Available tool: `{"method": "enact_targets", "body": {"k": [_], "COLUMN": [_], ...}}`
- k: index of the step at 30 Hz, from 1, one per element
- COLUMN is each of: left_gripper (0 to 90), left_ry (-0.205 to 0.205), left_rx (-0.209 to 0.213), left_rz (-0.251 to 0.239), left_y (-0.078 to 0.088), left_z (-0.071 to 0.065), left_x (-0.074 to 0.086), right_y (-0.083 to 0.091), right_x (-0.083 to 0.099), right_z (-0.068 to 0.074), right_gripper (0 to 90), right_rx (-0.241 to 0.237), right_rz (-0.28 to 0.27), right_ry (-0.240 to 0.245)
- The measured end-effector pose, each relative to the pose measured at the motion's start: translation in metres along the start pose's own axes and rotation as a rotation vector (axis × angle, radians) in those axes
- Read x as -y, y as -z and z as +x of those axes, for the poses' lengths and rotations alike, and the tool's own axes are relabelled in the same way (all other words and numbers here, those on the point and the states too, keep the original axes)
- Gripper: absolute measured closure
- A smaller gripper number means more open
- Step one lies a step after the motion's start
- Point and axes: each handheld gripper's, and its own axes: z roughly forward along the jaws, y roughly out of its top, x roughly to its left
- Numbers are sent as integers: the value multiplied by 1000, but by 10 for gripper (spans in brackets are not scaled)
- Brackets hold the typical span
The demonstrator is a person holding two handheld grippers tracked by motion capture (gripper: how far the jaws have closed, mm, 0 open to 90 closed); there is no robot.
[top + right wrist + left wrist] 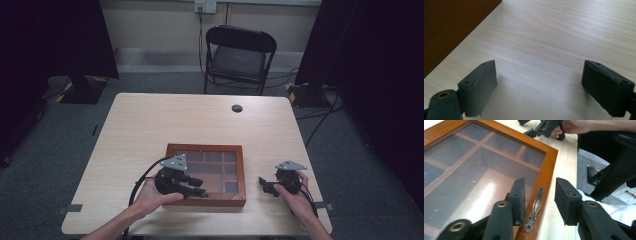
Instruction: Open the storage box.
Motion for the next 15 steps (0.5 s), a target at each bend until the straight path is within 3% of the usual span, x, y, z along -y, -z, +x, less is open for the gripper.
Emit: {"method": "enact_targets", "body": {"k": [5, 8, 15], "left_gripper": [700, 740, 766], "left_ry": [-10, -27, -25], "left_rx": [20, -10, -15], "left_rz": [21, 52, 57], "left_y": [-8, -12, -15], "left_z": [0, 2, 3], "left_x": [1, 4, 7], "right_y": [0, 0, 0], "right_x": [0, 0, 0], "right_z": [0, 0, 0], "right_gripper": [124, 124, 124], "right_rx": [0, 0, 0], "right_rz": [0, 0, 0], "right_ry": [0, 0, 1]}}
